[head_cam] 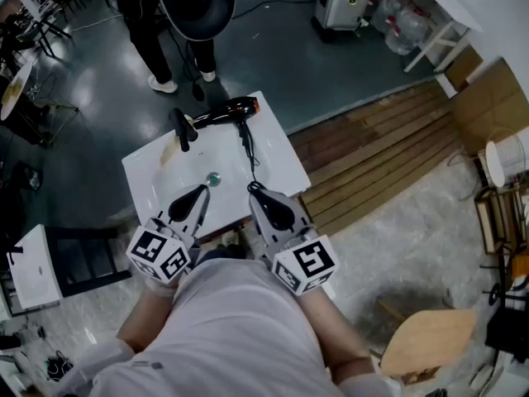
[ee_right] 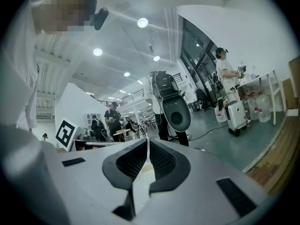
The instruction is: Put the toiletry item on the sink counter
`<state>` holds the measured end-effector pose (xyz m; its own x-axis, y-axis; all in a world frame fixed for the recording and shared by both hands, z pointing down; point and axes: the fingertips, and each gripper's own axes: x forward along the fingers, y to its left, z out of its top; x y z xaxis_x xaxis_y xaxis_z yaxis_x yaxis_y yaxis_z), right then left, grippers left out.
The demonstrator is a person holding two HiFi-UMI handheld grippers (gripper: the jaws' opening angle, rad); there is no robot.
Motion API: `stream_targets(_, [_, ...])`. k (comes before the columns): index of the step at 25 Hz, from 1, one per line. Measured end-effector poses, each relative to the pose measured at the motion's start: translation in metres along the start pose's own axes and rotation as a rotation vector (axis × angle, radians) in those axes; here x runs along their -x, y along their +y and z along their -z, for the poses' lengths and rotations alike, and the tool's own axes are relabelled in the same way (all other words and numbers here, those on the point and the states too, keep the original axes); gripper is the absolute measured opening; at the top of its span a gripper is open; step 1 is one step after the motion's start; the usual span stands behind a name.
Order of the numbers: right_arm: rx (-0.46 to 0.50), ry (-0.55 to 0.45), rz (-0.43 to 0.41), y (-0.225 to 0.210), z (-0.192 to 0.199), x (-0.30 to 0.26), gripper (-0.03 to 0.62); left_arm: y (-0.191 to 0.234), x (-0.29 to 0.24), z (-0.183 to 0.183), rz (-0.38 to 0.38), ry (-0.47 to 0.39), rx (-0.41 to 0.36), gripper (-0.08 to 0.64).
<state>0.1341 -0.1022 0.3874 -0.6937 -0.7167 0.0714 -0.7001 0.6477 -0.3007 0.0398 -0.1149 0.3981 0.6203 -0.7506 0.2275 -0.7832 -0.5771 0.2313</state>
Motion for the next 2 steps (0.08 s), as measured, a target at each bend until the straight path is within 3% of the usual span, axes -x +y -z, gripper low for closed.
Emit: stream_targets(2, [0.002, 0.001, 0.000, 0.0016, 0.0005, -0.0009, 0.028, 0.0013, 0.0006, 0.0006, 0.002, 0.000, 0.002, 0.018])
